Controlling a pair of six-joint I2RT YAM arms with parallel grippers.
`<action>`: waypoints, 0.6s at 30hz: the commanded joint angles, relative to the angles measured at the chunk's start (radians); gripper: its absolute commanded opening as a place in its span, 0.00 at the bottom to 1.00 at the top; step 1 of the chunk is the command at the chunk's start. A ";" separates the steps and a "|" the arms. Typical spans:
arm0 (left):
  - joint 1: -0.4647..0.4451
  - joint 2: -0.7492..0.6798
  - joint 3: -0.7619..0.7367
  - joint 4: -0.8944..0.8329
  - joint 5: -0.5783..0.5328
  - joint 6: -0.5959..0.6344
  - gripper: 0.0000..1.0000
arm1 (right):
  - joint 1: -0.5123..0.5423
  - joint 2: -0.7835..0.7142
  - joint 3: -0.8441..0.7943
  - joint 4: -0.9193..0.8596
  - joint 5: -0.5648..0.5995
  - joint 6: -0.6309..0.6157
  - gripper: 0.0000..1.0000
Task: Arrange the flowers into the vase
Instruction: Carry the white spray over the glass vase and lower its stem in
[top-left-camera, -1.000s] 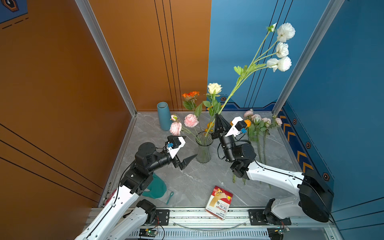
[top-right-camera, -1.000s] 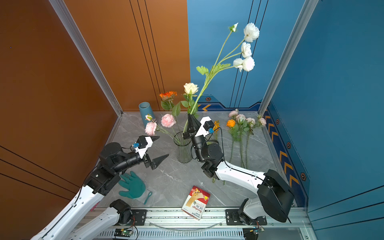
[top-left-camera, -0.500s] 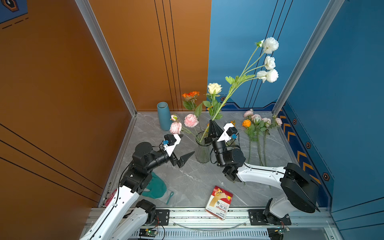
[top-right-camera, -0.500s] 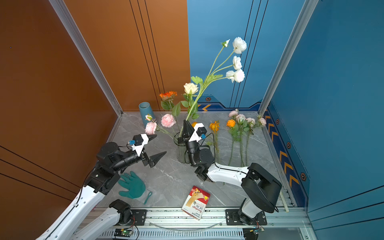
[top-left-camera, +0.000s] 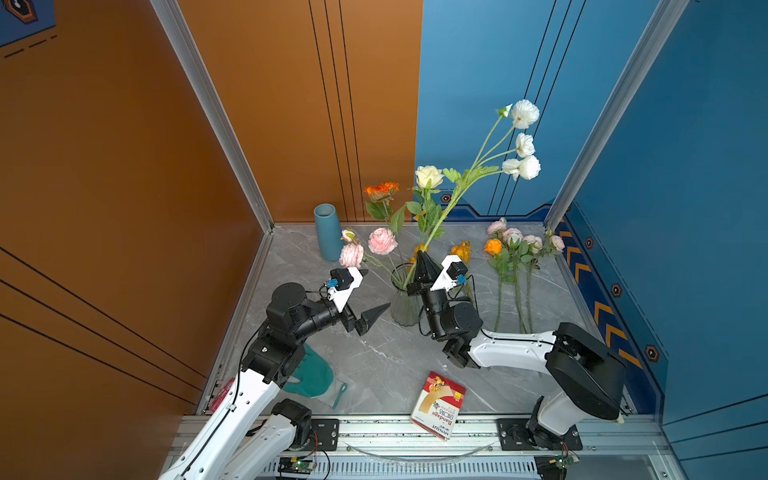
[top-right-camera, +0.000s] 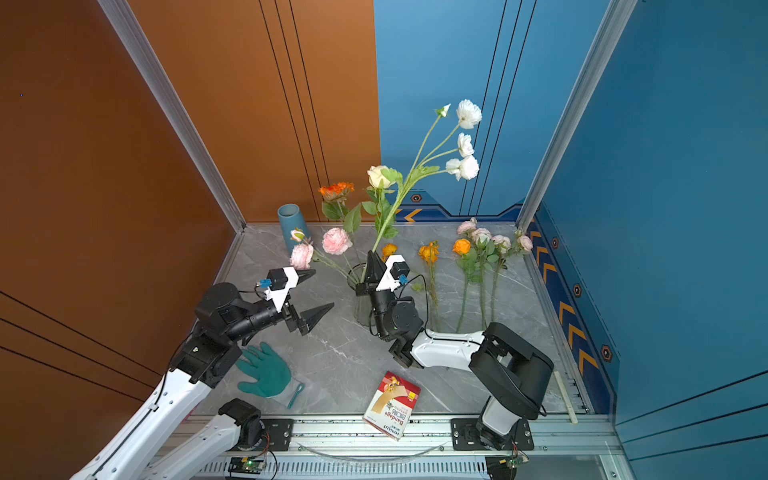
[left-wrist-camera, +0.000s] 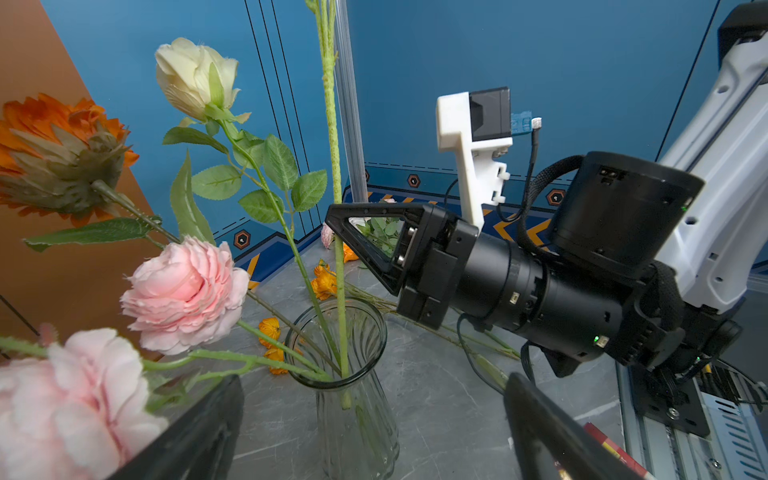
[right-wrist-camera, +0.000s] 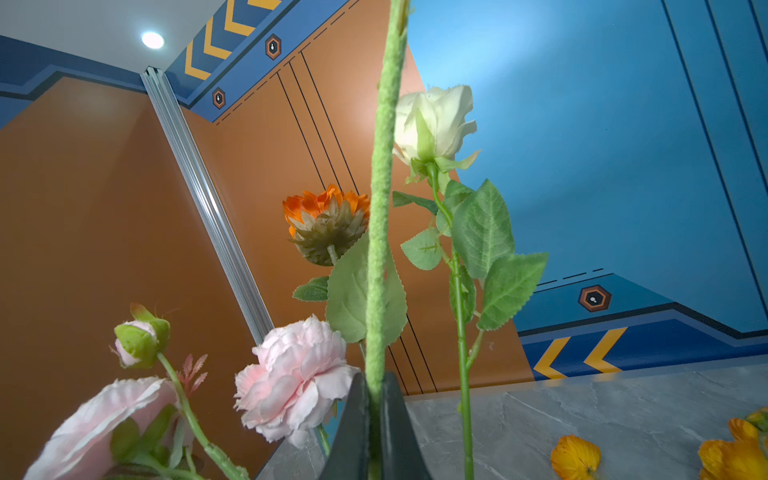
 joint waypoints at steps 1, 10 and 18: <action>0.009 0.003 -0.003 0.027 0.029 -0.013 0.98 | 0.012 0.029 -0.005 0.027 0.019 0.034 0.00; 0.013 0.008 0.000 0.029 0.042 -0.019 0.98 | 0.044 0.071 -0.027 0.029 0.022 -0.028 0.03; 0.015 0.012 0.000 0.030 0.046 -0.020 0.98 | 0.056 0.074 -0.057 0.029 0.020 -0.034 0.13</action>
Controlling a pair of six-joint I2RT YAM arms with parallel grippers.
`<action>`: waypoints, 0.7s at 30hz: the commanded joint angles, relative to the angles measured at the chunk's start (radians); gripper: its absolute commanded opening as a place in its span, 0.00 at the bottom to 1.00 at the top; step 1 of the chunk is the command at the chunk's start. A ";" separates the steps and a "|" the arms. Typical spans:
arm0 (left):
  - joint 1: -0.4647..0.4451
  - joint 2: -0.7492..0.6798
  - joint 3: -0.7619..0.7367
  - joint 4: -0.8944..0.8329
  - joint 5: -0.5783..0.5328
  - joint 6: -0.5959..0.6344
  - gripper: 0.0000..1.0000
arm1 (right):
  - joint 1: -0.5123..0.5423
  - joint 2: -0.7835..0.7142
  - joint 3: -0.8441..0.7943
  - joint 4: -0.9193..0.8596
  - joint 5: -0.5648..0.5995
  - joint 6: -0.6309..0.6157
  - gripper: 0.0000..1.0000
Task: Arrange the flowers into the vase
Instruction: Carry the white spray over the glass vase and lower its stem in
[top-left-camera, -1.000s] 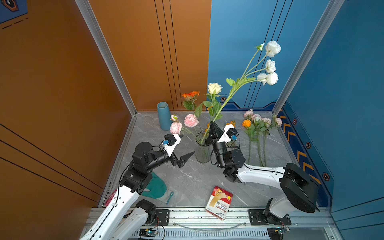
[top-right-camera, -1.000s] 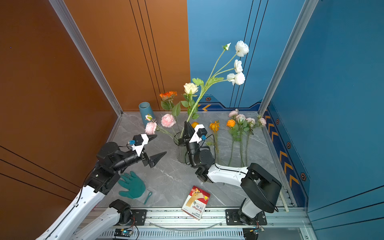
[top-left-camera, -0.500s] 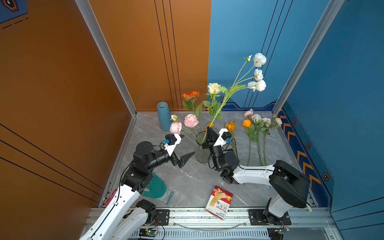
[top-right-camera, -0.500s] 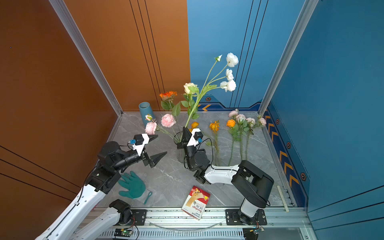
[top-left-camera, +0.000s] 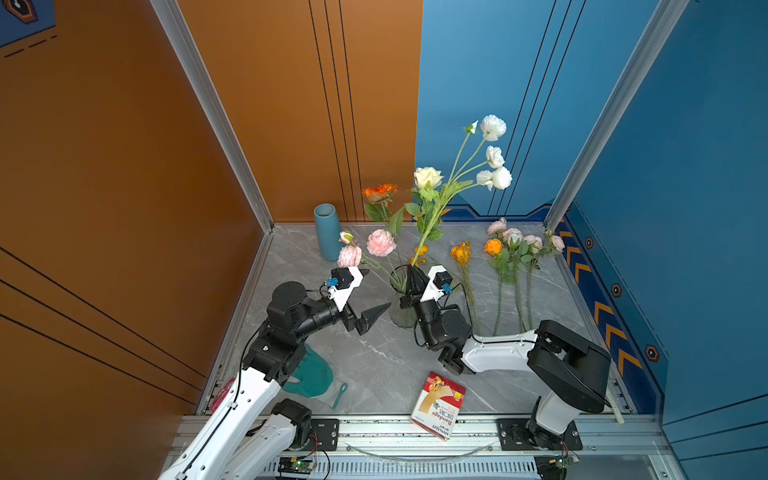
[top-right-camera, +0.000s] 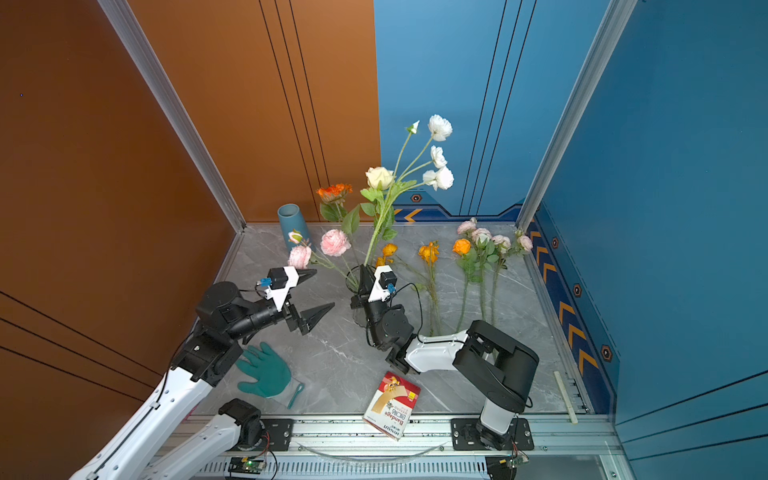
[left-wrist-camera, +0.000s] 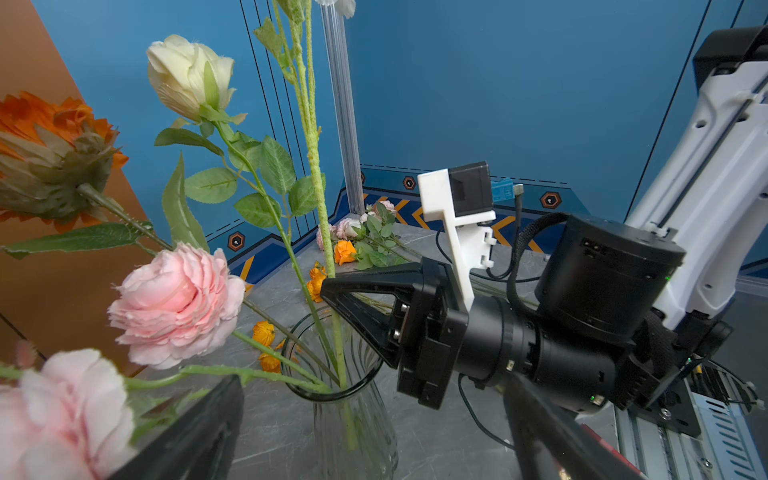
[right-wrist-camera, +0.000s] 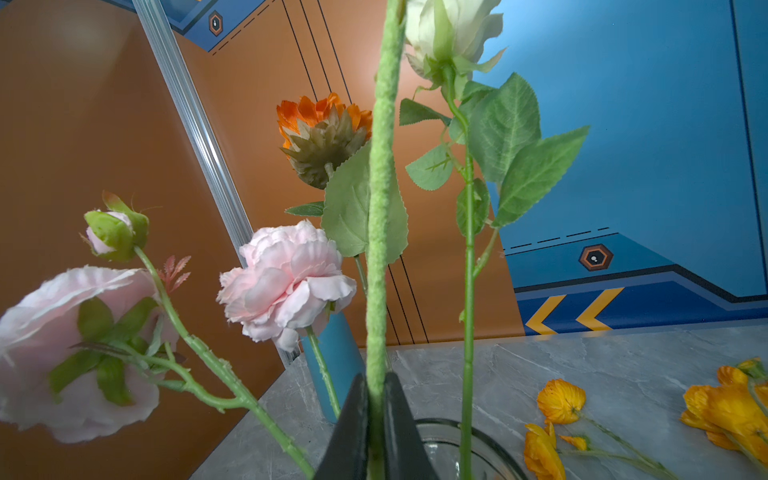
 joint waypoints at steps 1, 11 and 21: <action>0.012 0.002 0.001 0.015 0.027 -0.010 0.98 | 0.012 0.010 -0.021 0.028 0.016 -0.020 0.14; 0.017 0.013 0.004 0.018 0.036 -0.018 0.98 | 0.015 -0.004 -0.043 0.027 0.009 -0.052 0.29; 0.019 0.019 0.004 0.019 0.042 -0.020 0.98 | 0.028 -0.032 -0.075 0.026 0.044 -0.100 0.56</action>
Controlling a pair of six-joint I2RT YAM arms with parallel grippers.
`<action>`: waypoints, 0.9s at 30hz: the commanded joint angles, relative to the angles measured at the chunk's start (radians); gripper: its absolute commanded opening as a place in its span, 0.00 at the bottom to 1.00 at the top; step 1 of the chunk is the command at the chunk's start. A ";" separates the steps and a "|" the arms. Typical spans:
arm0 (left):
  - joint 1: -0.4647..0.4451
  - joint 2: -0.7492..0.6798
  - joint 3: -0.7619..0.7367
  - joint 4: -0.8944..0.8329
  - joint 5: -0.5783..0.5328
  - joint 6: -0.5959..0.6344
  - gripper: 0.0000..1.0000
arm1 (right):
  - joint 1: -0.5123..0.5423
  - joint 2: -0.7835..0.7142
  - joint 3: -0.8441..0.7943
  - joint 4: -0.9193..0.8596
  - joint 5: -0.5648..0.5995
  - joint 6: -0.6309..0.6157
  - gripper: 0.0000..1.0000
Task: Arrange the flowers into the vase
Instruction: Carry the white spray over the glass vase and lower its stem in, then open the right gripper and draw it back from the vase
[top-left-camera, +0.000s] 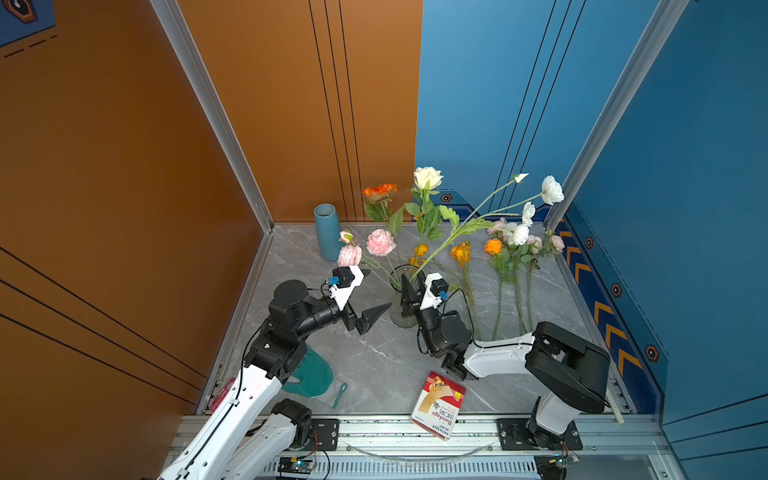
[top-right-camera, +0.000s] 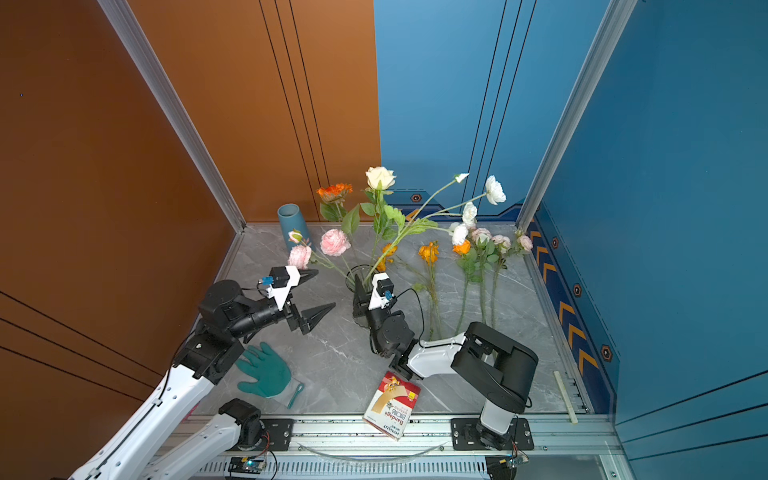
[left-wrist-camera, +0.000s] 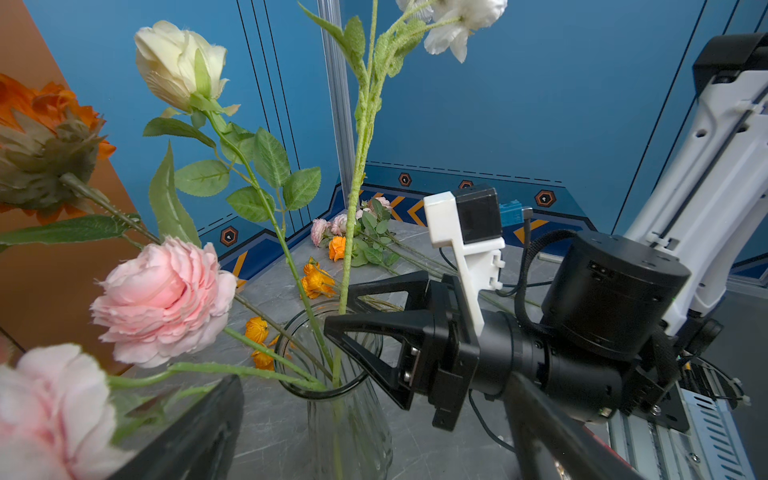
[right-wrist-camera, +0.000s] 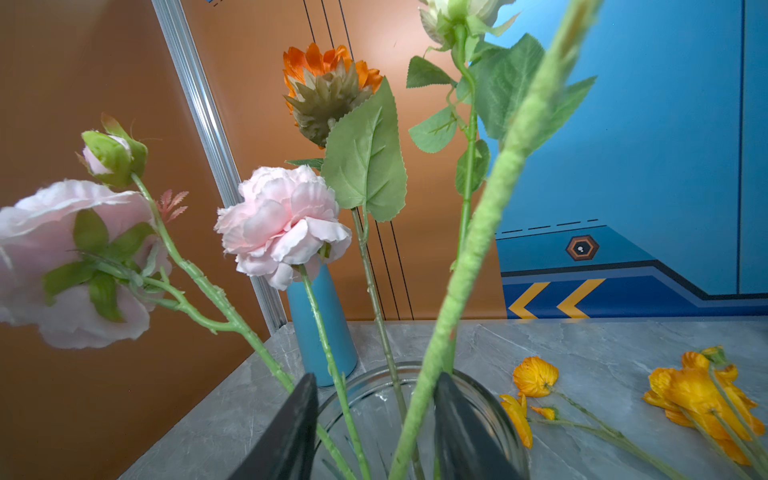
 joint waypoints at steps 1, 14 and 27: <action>0.012 0.004 0.004 0.018 0.022 -0.012 0.98 | 0.011 -0.036 -0.014 0.020 0.037 -0.039 0.61; 0.015 0.011 0.004 0.020 0.025 -0.015 0.98 | 0.049 -0.112 0.092 -0.311 0.055 -0.100 0.94; 0.018 0.015 0.006 0.020 0.031 -0.016 0.98 | 0.031 -0.165 0.250 -0.910 0.010 -0.036 0.99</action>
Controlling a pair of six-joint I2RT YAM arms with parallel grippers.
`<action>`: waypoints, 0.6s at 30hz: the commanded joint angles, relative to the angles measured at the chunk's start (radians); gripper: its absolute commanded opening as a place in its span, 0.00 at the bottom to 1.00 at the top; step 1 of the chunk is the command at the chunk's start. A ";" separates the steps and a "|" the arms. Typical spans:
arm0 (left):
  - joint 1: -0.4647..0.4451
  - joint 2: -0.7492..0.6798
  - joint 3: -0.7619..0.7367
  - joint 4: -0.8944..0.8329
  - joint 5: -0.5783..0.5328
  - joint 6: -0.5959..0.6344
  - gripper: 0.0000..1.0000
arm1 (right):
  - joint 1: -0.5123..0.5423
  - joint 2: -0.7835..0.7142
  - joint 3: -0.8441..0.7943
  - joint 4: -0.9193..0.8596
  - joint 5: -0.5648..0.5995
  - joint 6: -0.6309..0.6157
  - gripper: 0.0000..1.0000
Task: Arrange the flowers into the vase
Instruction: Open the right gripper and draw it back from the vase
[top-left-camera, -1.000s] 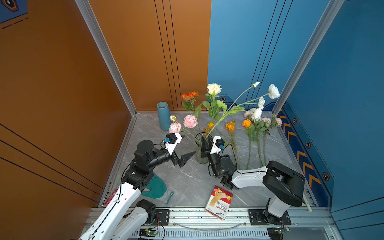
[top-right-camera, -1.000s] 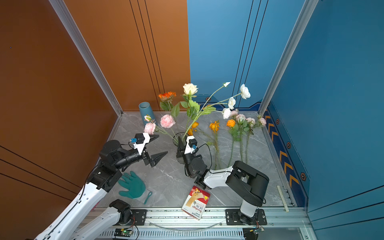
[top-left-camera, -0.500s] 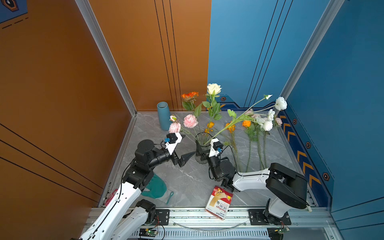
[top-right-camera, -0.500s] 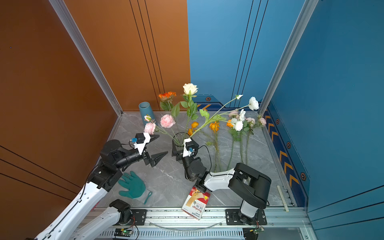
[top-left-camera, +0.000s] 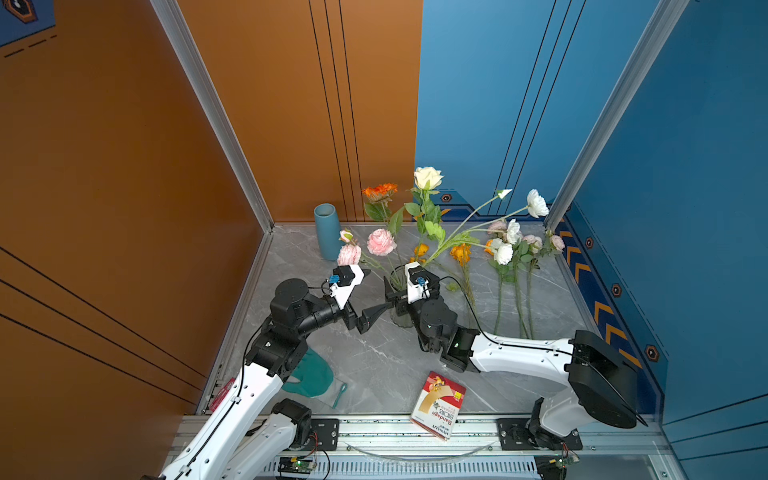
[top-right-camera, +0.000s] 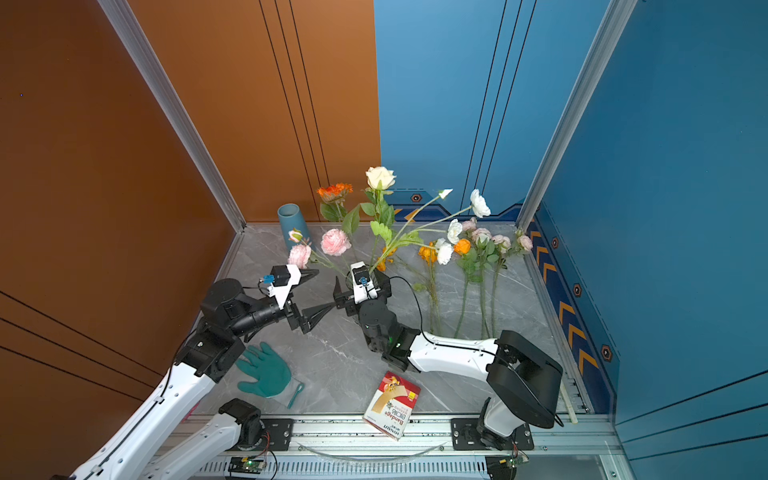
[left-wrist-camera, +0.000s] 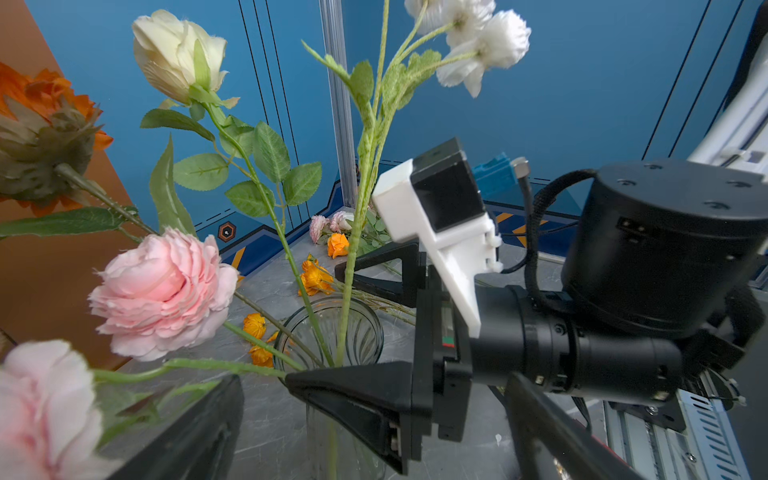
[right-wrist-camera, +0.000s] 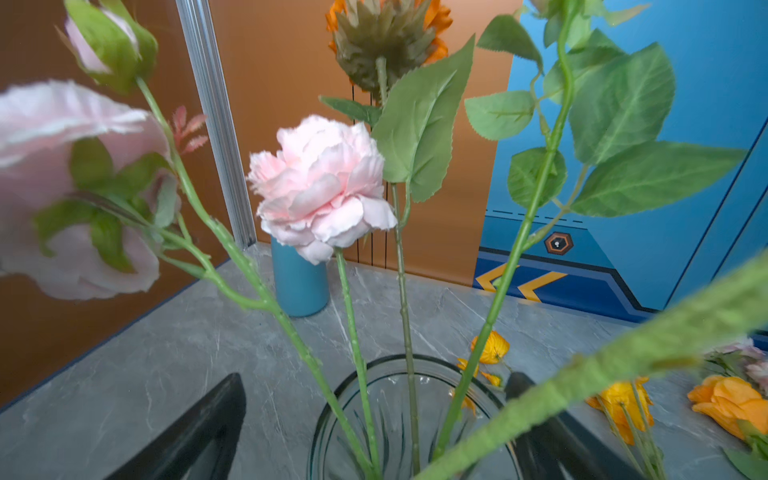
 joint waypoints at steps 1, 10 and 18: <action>0.011 0.002 0.006 0.017 0.024 -0.008 0.98 | 0.000 -0.021 0.039 -0.215 -0.023 0.003 0.99; 0.015 0.004 0.006 0.017 0.026 -0.008 0.98 | 0.002 -0.145 0.011 -0.369 -0.047 0.045 1.00; 0.016 0.007 0.006 0.017 0.029 -0.010 0.98 | -0.055 -0.222 0.074 -0.709 -0.238 0.183 1.00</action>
